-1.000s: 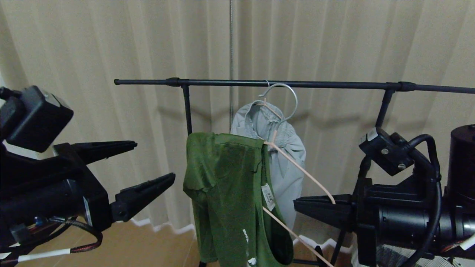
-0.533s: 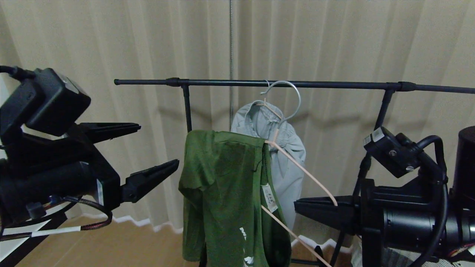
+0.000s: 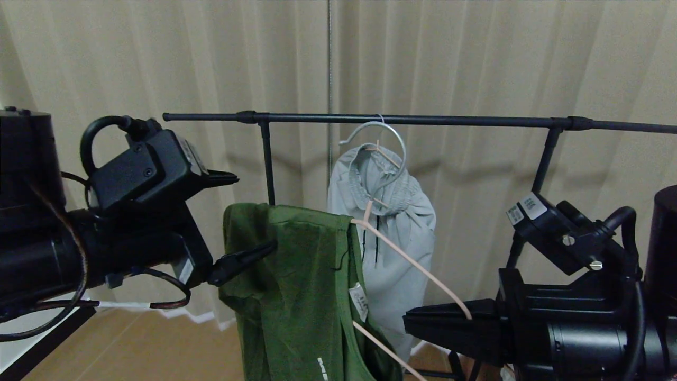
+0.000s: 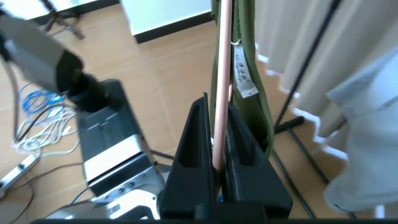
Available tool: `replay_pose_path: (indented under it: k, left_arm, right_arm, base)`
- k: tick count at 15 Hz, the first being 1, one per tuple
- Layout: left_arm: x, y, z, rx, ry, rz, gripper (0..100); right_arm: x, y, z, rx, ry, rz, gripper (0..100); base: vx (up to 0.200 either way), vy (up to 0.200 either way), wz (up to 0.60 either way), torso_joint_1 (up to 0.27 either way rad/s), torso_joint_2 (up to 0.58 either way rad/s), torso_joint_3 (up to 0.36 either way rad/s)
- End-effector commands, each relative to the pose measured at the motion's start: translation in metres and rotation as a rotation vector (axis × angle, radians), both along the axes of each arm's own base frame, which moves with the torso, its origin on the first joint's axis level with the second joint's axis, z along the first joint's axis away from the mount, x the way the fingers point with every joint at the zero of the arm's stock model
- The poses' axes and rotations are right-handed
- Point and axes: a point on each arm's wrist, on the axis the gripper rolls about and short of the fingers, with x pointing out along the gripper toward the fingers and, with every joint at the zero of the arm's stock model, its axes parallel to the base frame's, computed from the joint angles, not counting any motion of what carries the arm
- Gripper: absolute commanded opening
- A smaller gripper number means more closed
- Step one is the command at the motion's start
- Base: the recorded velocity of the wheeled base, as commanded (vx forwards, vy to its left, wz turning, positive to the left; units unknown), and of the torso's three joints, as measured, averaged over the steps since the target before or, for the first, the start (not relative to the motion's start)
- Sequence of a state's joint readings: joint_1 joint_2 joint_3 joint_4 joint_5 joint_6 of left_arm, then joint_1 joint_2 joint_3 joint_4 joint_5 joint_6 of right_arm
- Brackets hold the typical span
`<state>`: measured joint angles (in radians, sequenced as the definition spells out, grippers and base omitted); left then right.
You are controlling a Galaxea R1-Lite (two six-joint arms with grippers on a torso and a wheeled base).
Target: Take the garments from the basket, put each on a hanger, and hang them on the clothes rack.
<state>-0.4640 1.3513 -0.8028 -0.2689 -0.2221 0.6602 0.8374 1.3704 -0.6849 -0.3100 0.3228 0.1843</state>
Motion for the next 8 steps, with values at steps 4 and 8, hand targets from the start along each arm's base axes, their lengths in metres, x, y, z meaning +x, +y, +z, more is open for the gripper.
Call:
replay_pose_path:
  k: [4,8]
  left_arm:
    - [0.018,-0.015,-0.011,0.063,0.013,-0.051,100]
    - [0.015,-0.021,-0.008,0.052,-0.001,-0.131,100]
  right_arm:
    - [-0.002,0.011,0.0,-0.004,0.005,0.044,0]
    - [0.001,0.02,0.001,-0.004,0.005,0.059,0]
  base:
    - [0.0,0.0,0.0,0.0,0.0,0.0]
    - [0.0,0.0,0.0,0.0,0.0,0.0]
